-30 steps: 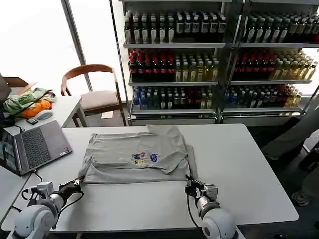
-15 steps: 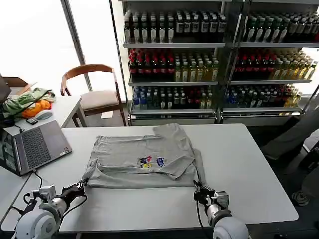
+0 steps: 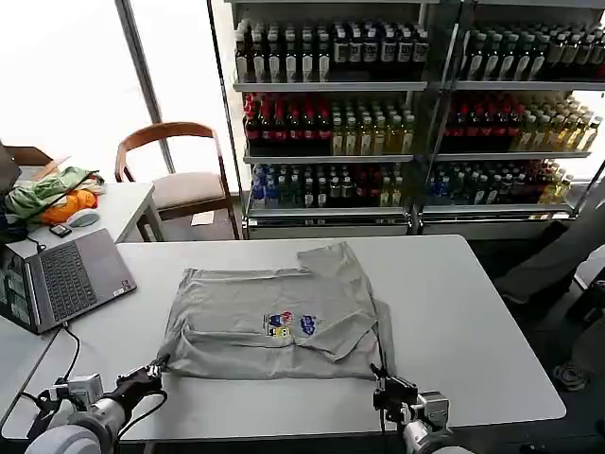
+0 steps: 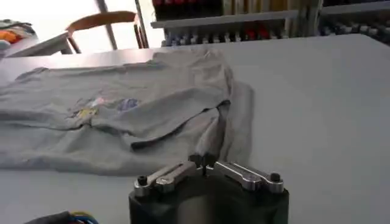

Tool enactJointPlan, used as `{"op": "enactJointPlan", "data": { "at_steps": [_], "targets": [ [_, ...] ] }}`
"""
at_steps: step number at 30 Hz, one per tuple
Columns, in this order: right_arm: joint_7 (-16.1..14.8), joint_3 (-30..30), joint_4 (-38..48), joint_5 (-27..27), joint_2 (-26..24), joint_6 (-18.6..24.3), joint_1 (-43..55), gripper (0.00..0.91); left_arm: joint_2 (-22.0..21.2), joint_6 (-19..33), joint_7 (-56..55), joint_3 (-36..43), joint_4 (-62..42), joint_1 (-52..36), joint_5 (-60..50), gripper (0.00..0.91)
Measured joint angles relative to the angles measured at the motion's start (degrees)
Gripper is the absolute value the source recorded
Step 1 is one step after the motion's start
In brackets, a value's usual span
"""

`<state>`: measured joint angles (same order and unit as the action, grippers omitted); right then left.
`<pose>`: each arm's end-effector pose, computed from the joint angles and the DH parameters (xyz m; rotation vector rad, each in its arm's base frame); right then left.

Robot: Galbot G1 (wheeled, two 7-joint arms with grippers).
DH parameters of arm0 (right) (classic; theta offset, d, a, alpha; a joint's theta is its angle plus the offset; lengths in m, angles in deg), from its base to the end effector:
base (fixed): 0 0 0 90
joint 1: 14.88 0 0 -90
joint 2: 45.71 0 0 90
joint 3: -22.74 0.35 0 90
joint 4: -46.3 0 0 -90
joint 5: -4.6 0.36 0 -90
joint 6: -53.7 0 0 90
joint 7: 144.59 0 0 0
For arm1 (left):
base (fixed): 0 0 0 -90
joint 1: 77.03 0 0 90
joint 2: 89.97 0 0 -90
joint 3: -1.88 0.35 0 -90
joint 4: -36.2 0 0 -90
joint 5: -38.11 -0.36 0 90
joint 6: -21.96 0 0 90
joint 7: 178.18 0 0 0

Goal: Fold and organize the clothes.

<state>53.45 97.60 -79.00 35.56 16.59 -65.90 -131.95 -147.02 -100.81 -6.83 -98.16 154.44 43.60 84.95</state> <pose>0.1791 0.0019 -0.2728 0.2949 -2.5622 -0.0479 0.2072 0.1441 -0.2630 -0.0556 -2.5108 0.1878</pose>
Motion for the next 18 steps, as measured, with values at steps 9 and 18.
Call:
{"op": "enactJointPlan", "data": {
  "at_steps": [9,18],
  "targets": [
    [-0.8,0.7,-3.1,-1.0,-2.0,0.0,-4.7,0.0,-3.2,-0.2,-0.3,-3.9,4.6,6.5,-1.1,0.0],
    [-1.5,0.9,-4.9,-2.1,-2.9,0.0,-7.6,0.0,-6.3,-0.3,-0.2,-5.3,7.3,11.6,-2.3,0.0]
  ]
}}
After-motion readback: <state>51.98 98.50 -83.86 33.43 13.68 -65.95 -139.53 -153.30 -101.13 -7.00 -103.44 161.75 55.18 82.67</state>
